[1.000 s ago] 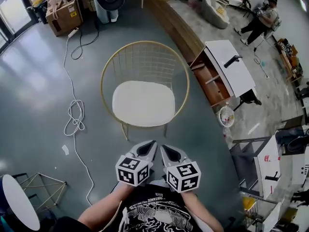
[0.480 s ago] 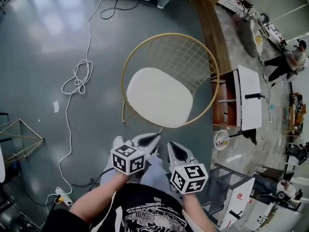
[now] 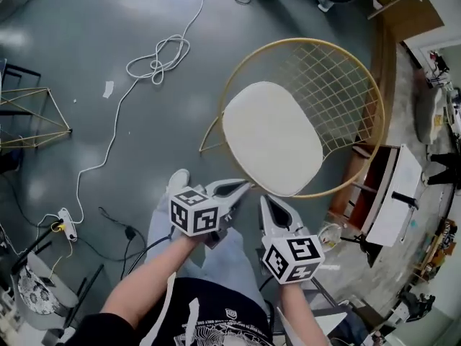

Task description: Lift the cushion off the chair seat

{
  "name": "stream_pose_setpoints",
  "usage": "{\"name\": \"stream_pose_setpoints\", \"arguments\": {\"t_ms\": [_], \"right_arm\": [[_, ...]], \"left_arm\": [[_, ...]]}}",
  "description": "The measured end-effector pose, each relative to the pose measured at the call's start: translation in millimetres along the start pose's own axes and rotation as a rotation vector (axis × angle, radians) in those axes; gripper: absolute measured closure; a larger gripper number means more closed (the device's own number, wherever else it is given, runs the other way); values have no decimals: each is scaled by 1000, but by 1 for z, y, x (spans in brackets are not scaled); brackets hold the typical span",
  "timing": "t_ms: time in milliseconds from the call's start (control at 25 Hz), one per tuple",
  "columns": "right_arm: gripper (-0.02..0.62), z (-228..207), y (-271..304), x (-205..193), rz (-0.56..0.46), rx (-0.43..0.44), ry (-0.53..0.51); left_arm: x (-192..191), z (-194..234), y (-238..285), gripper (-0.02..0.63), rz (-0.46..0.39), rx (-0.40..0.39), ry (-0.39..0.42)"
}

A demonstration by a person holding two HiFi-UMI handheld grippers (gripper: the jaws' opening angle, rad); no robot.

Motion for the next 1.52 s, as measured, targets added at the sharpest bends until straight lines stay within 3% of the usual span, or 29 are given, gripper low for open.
{"name": "stream_pose_setpoints", "arguments": {"t_ms": [600,1040,1400,1520], "right_arm": [[597,-38,33,-33,69,118,-110],[597,-56,49,-51,121,152,-134],[597,-65,51,-61,143,148,-115],[597,-67,52,-64,147,144,-100]], "left_arm": [[-38,96,36,485,-155,63,-160],[-48,140,65,387,-183,75,-241],[-43,143,83,388,-220,10,-306],[-41,145,88,433,-231,17,-307]]}}
Point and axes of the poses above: the fingertips, and each gripper's own axes: y forward along the fingers, z to its left, x out of its top, the point moved 6 cm from there along -y, backward along the fingers, and after that the axes turned 7 degrees about -y, right-handed, at the moved point
